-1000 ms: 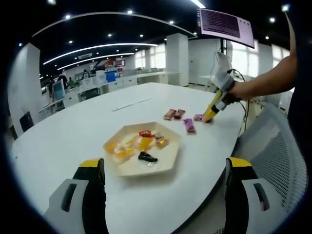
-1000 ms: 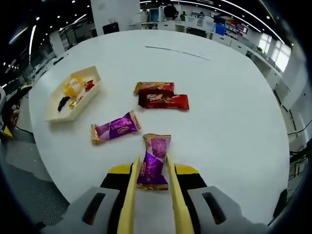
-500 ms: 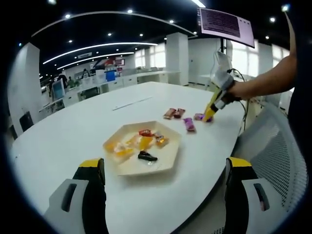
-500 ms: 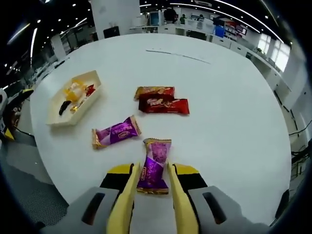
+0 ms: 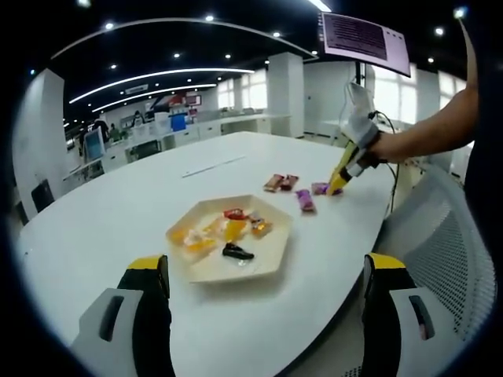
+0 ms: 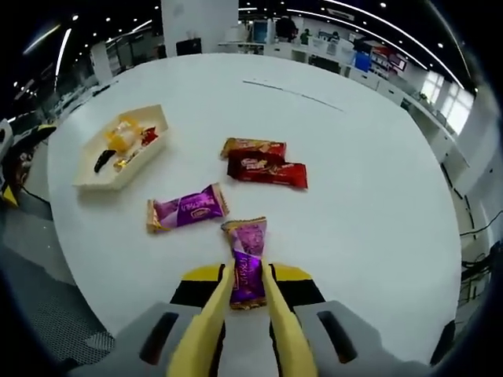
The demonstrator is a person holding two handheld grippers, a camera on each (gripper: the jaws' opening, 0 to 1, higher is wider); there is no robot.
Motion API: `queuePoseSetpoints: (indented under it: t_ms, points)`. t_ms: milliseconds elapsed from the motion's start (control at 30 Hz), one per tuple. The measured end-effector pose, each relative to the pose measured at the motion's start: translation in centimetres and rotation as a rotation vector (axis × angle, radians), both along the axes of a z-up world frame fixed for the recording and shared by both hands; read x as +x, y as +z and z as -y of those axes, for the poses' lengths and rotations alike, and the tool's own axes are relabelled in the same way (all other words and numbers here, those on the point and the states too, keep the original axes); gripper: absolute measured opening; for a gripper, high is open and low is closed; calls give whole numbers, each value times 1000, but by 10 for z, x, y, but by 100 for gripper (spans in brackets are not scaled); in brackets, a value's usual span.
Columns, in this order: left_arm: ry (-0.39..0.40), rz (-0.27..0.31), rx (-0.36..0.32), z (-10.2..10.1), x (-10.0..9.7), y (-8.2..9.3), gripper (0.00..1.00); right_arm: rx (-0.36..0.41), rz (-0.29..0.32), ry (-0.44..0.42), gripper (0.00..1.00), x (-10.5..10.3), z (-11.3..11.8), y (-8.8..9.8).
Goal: Place the target food into the container with the food tongs after gripping and lifting it, then release it inside without dropping or visibly crushing the food.
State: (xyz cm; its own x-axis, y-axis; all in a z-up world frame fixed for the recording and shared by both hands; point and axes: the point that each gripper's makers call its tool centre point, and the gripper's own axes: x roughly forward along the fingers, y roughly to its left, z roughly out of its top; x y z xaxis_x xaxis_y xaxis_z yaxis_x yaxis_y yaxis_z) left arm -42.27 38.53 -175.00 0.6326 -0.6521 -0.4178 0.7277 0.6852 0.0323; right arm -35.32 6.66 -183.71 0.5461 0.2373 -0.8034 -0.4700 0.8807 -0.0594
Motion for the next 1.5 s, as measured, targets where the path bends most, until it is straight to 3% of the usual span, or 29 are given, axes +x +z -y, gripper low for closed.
queuePoseSetpoints:
  t_ms: [200, 300, 500, 600, 633, 800, 967, 1333, 1500]
  points:
    - [1, 1, 1, 0, 0, 1, 99, 10, 11, 7, 20, 4, -3, 9]
    - [1, 2, 3, 0, 0, 0, 99, 63, -2, 0, 21, 5, -8, 15]
    - [-3, 2, 4, 0, 0, 0, 99, 40, 13, 38, 21, 11, -9, 26]
    - [-6, 5, 5, 1, 0, 0, 99, 34, 34, 52, 21, 17, -9, 38]
    - [-12, 6, 7, 1, -1, 0, 99, 24, 78, 64, 21, 23, -9, 46]
    - [-9, 5, 9, 1, -1, 0, 99, 26, 68, 93, 21, 31, -11, 63]
    - [-10, 6, 11, 1, -1, 0, 99, 29, 87, 129, 21, 39, -20, 80]
    - [-7, 14, 6, 0, 0, 2, 99, 38, 100, 187, 21, 55, -41, 98]
    - [-7, 10, 9, 0, -1, 1, 99, 33, 100, 259, 21, 62, -64, 107]
